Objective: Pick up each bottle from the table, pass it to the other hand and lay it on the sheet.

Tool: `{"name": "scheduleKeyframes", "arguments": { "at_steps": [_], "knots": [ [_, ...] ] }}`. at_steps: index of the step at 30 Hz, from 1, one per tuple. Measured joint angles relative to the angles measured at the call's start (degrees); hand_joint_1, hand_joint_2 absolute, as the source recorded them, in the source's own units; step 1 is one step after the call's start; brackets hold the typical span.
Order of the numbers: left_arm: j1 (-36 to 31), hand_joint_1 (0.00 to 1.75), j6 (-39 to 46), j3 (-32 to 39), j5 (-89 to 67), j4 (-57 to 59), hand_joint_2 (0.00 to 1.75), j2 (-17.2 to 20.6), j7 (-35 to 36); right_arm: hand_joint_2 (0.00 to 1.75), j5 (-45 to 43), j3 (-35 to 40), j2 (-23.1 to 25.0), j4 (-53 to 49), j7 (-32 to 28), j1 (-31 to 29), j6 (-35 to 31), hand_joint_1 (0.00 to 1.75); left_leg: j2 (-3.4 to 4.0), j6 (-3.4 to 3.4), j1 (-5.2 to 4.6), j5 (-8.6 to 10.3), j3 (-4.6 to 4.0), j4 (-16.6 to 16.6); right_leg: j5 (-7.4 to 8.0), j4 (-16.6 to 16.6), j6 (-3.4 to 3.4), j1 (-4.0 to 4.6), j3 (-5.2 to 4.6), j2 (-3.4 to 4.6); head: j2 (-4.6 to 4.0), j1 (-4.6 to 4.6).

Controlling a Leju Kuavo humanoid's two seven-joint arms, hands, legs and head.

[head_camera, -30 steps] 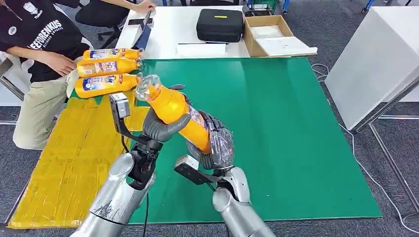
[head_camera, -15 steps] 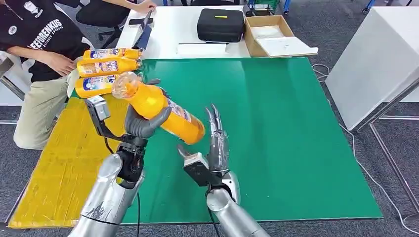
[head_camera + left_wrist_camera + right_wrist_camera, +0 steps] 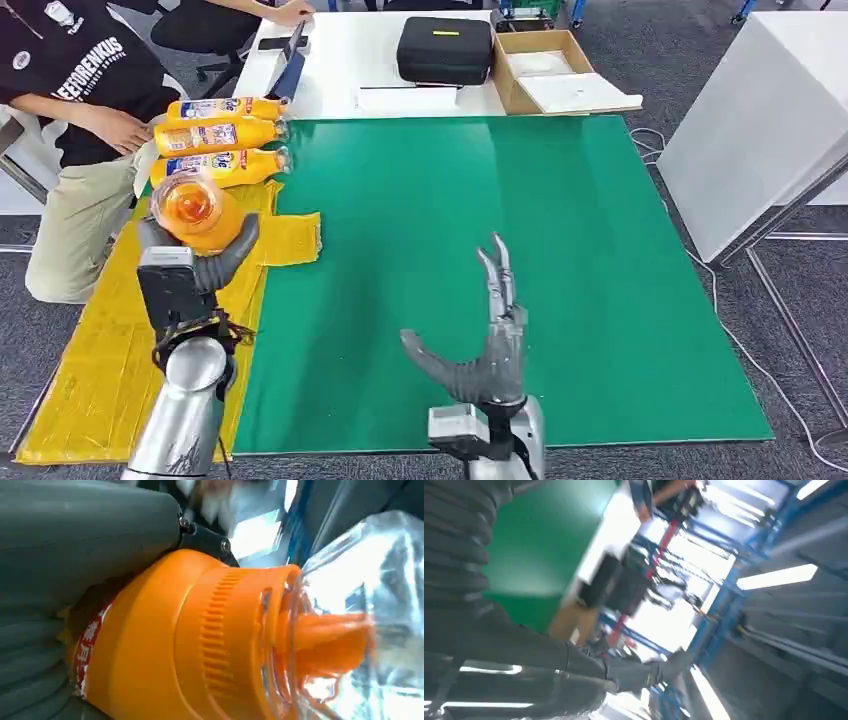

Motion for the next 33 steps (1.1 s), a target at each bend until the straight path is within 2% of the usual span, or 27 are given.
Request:
{"name": "scheduleKeyframes", "arguments": {
  "at_steps": [4,7,13,19,22,24,28,33],
  "knots": [
    [4.7,1.75,7.5,4.6,-26.3,-0.5,1.75,0.3,-0.9,1.75,4.5,-5.8,-1.7,-8.7,-3.6,6.0,-0.1,0.00,-0.02,0.05,-0.04,-0.14,0.03,0.0,-0.13,0.0,0.10,-0.04,-0.15,-0.02,0.00,0.00],
    [7.0,1.75,7.7,12.4,-45.0,-0.7,1.75,-2.3,-5.6,1.75,4.3,-12.3,-2.2,-13.5,-4.2,8.4,-0.1,0.00,0.01,0.06,-0.04,-0.16,0.01,0.0,-0.12,0.0,0.10,-0.05,-0.17,-0.01,0.00,0.02],
    [7.8,1.75,7.8,21.2,-52.0,-0.6,1.75,-5.1,-5.2,1.75,3.7,-18.4,-3.1,-17.2,-4.1,9.2,-0.1,0.00,0.04,0.07,-0.06,-0.13,0.13,0.0,-0.06,0.0,0.08,-0.10,-0.19,-0.01,0.02,0.02],
    [7.8,1.75,7.8,21.3,-52.3,-0.6,1.75,-5.1,-5.0,1.75,3.6,-18.5,-3.1,-17.2,-4.1,9.2,-0.1,0.00,0.04,0.07,-0.06,-0.13,0.13,0.0,-0.06,0.0,0.08,-0.10,-0.19,-0.01,0.00,0.02],
    [8.4,1.75,7.8,20.8,-62.0,1.9,1.75,-4.1,5.9,1.75,1.3,-21.5,-4.3,-18.3,-5.1,9.1,-0.1,0.00,0.06,0.06,0.00,-0.12,0.12,0.0,0.00,0.0,-0.02,-0.09,-0.20,-0.01,0.00,0.00],
    [8.4,1.75,7.8,20.3,-62.3,2.9,1.75,-3.5,6.6,1.75,1.2,-22.4,-4.8,-18.6,-5.3,9.1,-0.1,0.00,0.03,0.05,0.00,-0.13,0.11,0.0,-0.01,0.0,-0.02,-0.08,-0.20,-0.02,0.00,0.02],
    [8.6,1.75,7.8,16.1,-64.9,6.0,1.75,-0.8,15.8,1.75,0.8,-22.6,-4.9,-18.6,-6.6,9.1,-0.1,0.00,0.03,0.05,0.00,-0.13,0.11,0.0,-0.01,0.0,-0.02,-0.09,-0.19,-0.02,0.00,0.02],
    [8.6,1.75,7.8,11.3,-64.8,10.9,1.75,2.3,20.2,1.75,0.8,-22.6,-4.9,-18.5,-6.3,9.1,-0.1,0.00,0.03,0.05,0.00,-0.13,0.11,0.0,-0.01,0.0,-0.02,-0.09,-0.19,-0.02,0.00,0.02]
  ]
}}
